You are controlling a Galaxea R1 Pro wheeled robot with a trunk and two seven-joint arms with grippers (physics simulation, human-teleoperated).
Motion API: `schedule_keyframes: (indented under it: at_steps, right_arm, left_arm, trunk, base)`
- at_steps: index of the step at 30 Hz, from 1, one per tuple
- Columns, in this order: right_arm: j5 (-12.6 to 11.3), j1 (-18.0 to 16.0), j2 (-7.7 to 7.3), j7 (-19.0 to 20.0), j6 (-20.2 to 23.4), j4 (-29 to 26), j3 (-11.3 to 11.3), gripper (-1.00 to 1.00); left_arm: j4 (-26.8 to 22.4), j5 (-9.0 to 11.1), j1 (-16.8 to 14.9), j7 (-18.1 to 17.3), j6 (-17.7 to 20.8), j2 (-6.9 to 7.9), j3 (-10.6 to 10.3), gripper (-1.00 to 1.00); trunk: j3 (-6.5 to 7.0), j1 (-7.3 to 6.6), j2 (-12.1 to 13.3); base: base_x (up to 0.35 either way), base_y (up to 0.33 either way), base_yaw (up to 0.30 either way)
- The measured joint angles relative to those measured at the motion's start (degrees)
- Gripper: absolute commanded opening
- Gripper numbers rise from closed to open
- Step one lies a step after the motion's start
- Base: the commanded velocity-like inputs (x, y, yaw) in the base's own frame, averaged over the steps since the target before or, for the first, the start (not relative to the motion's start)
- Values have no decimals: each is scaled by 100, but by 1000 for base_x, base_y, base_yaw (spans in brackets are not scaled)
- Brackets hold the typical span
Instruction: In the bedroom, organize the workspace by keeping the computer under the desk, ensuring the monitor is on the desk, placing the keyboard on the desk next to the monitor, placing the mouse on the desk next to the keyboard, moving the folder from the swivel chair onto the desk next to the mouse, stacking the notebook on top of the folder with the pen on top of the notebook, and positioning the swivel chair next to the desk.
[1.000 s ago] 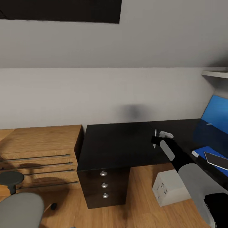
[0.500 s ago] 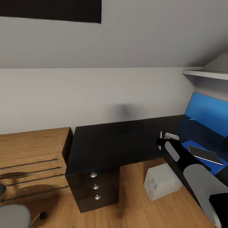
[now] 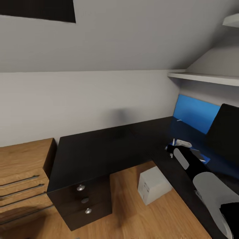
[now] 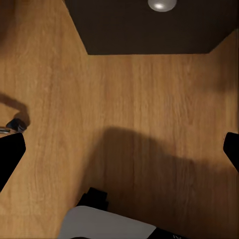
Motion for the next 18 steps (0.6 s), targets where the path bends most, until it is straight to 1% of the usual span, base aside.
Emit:
schedule_keyframes:
  at_steps: [5,11,18]
  right_arm:
    - [-1,-1,-16,-254,-42,0,3,-100]
    - [2,1,-17,-322,-89,69,9,-100]
    - [50,3,11,-297,-91,92,48,-100]
  left_arm:
    - [6,7,0,0,0,0,1,100]
    - [8,9,0,0,0,0,7,100]
    - [9,10,0,0,-8,0,8,100]
  trunk:
    - [0,0,0]
    - [0,0,0]
    - [0,0,0]
  base:
    - [0,0,-292]
    - [0,0,-270]
    - [0,0,-50]
